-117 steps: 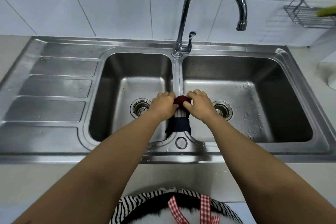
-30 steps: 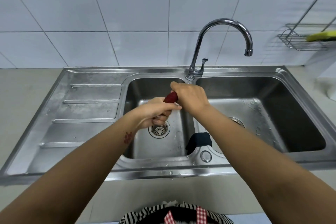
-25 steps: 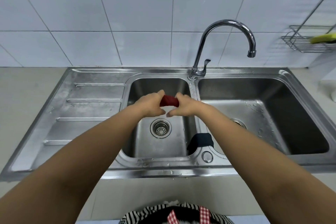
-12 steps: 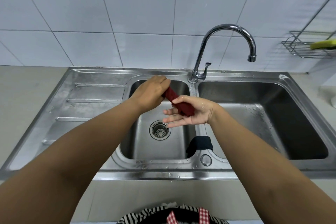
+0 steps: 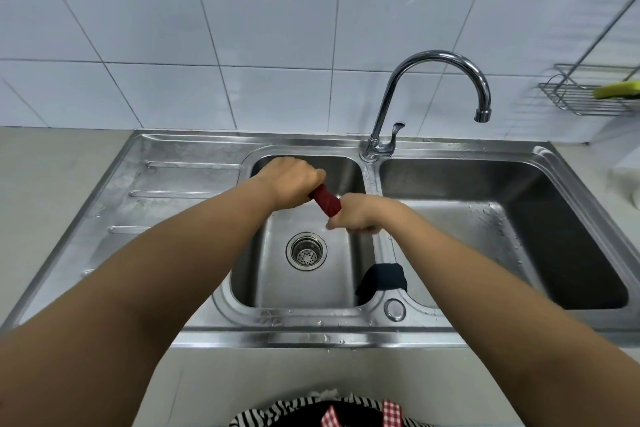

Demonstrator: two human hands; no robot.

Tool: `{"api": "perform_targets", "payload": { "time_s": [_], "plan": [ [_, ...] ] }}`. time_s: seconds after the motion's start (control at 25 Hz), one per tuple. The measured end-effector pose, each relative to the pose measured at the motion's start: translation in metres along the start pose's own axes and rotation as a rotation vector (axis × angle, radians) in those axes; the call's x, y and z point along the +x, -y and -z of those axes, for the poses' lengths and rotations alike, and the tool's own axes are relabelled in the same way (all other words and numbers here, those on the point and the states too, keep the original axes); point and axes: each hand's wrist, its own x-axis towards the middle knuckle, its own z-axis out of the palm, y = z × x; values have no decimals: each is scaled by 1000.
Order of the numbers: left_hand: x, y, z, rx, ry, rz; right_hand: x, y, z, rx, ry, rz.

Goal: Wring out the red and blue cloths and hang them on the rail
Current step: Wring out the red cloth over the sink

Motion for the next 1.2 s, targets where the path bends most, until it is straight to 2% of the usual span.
{"api": "perform_targets", "payload": {
  "time_s": [0.12,0.24,0.32,0.48,0.6,0.72,0.88,1.04,1.12,1.2],
  "plan": [
    [2,-15,0,-165,126,78,2,-6,-7,-404,-367,27],
    [-1,-32,-5,-366,212,120,2,-18,-8,-667,-553,128],
    [-6,-44,-9,-650,218,193,3,-26,-4,-772,-627,208],
    [-19,-68,-15,-1605,243,440,5,-35,3,-808,-743,315],
    [-26,-80,-11,-2039,243,525,4,-34,1,-723,-811,367],
    [-30,-88,-3,-2371,245,566,2,-27,1,-625,-895,428],
    [-34,-91,4,-2635,206,527,-4,-16,3,-550,-911,512],
    [-31,-89,12,-2777,158,456,-4,-10,4,-443,-994,523],
    [-27,-89,12,-2771,137,466,-1,-10,5,-386,-1026,505],
    [-21,-85,5,-2624,140,516,1,-13,6,-408,-967,414]
  ]
}}
